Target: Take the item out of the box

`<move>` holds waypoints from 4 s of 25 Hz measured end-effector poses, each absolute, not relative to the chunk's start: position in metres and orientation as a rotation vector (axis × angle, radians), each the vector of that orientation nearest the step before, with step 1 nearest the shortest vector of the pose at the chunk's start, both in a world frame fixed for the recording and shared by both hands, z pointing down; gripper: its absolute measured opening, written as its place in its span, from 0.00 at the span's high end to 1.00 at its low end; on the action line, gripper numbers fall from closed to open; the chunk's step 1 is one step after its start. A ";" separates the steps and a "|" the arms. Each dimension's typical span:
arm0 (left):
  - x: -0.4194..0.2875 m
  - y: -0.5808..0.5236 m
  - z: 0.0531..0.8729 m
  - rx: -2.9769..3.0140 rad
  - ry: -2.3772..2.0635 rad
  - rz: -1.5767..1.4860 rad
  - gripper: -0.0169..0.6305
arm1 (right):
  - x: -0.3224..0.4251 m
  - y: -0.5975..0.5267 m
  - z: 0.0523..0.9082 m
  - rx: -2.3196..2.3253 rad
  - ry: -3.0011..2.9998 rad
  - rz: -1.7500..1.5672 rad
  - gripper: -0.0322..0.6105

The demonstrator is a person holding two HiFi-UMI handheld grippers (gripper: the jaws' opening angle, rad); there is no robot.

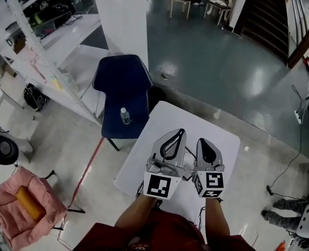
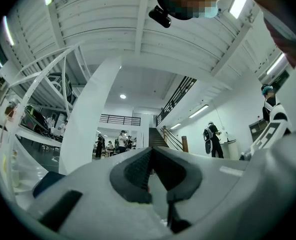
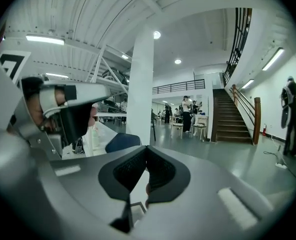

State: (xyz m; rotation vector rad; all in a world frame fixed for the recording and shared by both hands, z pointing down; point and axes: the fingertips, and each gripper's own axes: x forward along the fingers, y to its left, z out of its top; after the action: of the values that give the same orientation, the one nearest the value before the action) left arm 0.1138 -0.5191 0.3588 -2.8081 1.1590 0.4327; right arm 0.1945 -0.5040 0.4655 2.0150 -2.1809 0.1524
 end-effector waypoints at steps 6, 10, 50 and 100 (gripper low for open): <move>0.108 -0.529 0.368 -2.828 1.131 0.414 0.97 | 0.190 -0.521 0.504 1.939 -2.135 0.213 0.95; 0.103 -0.533 0.378 -2.841 1.119 0.389 0.97 | 0.186 -0.519 0.541 1.870 -2.090 0.273 0.94; 0.088 -0.570 0.444 -2.929 1.207 0.309 0.97 | 0.164 -0.520 0.749 1.481 -1.749 0.884 0.70; 0.089 -0.557 0.456 -2.948 1.228 0.291 0.97 | 0.176 -0.512 0.777 1.503 -1.566 0.964 0.92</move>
State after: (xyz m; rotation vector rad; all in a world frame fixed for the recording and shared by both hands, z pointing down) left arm 0.0886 -0.5571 0.4555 -2.9482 1.2276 0.2915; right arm 0.1764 -0.5119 0.7768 1.5034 -1.5662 0.9644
